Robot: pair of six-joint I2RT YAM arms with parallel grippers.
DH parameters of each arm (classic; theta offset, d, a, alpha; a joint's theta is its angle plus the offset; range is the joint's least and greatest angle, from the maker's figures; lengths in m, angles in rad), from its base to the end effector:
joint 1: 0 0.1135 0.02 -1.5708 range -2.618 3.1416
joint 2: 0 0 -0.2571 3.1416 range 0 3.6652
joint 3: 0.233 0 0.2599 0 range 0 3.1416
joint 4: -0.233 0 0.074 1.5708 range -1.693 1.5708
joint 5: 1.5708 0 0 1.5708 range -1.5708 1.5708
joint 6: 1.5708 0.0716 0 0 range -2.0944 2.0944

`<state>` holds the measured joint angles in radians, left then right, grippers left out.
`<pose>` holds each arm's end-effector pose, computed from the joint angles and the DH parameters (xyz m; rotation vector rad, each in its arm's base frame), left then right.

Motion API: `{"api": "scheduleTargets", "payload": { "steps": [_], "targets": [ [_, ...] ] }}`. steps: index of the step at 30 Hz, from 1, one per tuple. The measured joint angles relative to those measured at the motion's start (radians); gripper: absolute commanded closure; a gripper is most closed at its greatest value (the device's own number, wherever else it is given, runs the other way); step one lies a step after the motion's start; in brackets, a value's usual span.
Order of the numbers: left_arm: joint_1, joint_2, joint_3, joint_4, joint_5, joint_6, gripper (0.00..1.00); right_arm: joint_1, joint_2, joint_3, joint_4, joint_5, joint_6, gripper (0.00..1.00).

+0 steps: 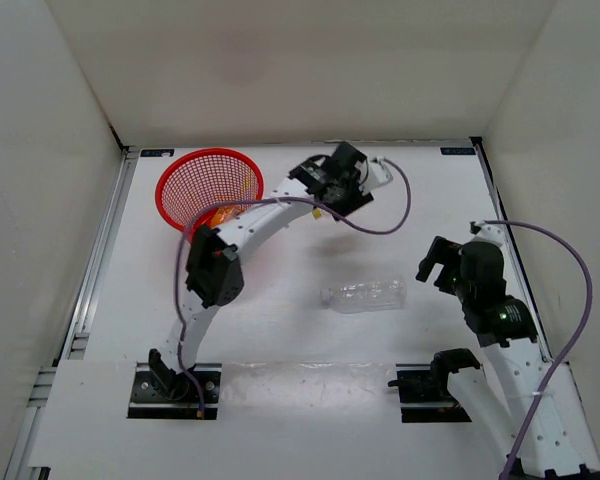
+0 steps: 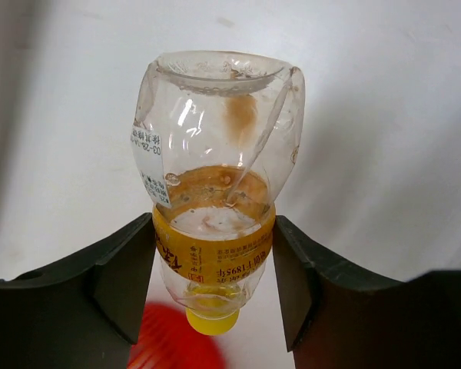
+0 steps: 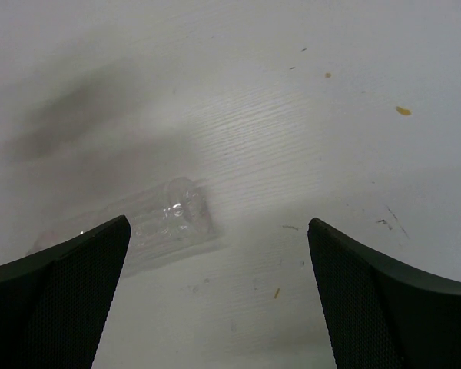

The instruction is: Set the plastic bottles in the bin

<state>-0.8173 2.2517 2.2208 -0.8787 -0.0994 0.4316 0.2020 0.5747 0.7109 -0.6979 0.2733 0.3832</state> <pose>0.3648 -0.3785 0.2508 1.4123 2.0320 -0.0420 0.1680 0.0147 0.2709 0.3495 2.0807 0.0581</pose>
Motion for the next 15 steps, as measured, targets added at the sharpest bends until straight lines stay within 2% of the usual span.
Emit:
{"api": "scheduleTargets", "payload": {
  "steps": [6,10,12,15],
  "targets": [
    [0.106,-0.435,-0.064,0.132,-0.207,0.017,0.84,0.010,0.169,0.034,0.013,-0.155,-0.039,0.01],
    [0.308,-0.747,-0.241,0.201,-0.259,0.006,0.78,0.053,0.187,0.034,0.041,-0.207,-0.040,0.01],
    [0.406,-0.845,-0.341,0.203,-0.262,0.003,0.70,0.085,0.193,0.035,0.072,-0.237,-0.056,0.01],
    [0.463,-0.898,-0.460,0.193,-0.242,0.005,0.68,0.134,0.238,0.051,0.090,-0.274,-0.103,0.01]
  ]
}}
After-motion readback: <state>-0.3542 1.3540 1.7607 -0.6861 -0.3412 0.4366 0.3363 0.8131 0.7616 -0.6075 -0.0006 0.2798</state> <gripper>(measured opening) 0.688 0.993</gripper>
